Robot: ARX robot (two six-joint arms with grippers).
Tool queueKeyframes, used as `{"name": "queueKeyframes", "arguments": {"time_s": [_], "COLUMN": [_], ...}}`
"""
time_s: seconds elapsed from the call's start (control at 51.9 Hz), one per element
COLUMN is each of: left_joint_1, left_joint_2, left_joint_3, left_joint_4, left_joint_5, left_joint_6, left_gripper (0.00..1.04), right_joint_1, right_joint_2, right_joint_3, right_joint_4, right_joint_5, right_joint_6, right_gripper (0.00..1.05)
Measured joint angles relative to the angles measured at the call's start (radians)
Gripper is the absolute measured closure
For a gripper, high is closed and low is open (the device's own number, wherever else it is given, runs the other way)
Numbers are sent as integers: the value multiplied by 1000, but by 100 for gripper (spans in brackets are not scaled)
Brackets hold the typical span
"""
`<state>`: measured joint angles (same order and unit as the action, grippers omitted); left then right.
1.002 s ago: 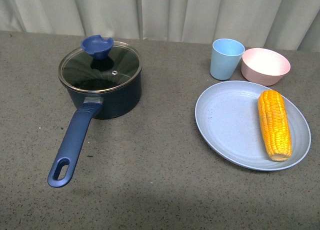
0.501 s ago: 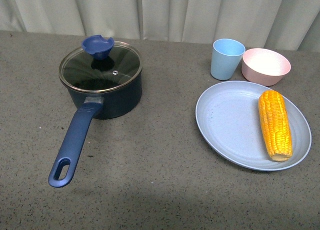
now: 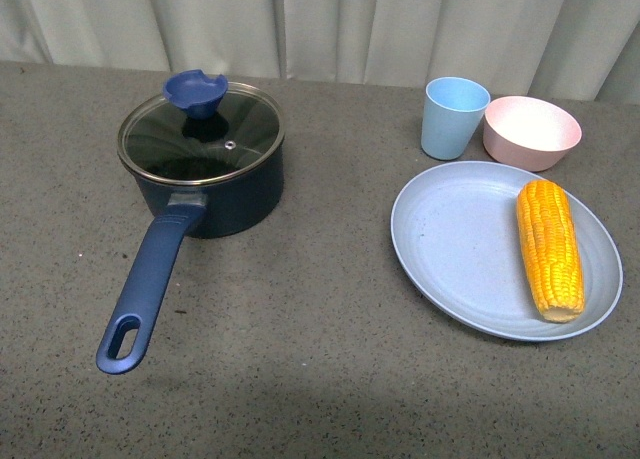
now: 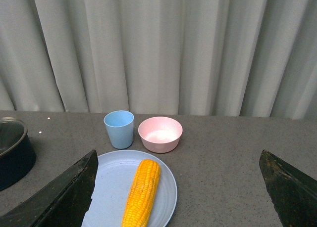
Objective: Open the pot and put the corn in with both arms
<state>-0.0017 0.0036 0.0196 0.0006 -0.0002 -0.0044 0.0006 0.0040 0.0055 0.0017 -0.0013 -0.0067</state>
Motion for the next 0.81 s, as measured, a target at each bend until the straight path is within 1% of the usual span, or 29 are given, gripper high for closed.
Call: {"name": "queueKeyframes", "arguments": {"time_s": [0.809], "left_joint_1": [0], "left_joint_2": [0], "left_joint_3": [0], "left_joint_4": [0], "left_joint_5": [0], "left_joint_6": [0], "left_gripper": [7], "right_joint_1": [0], "right_joint_2": [0], "right_joint_3": [0], "right_joint_4": [0], "right_joint_5": [0], "right_joint_6": [0], "right_gripper": [9]}}
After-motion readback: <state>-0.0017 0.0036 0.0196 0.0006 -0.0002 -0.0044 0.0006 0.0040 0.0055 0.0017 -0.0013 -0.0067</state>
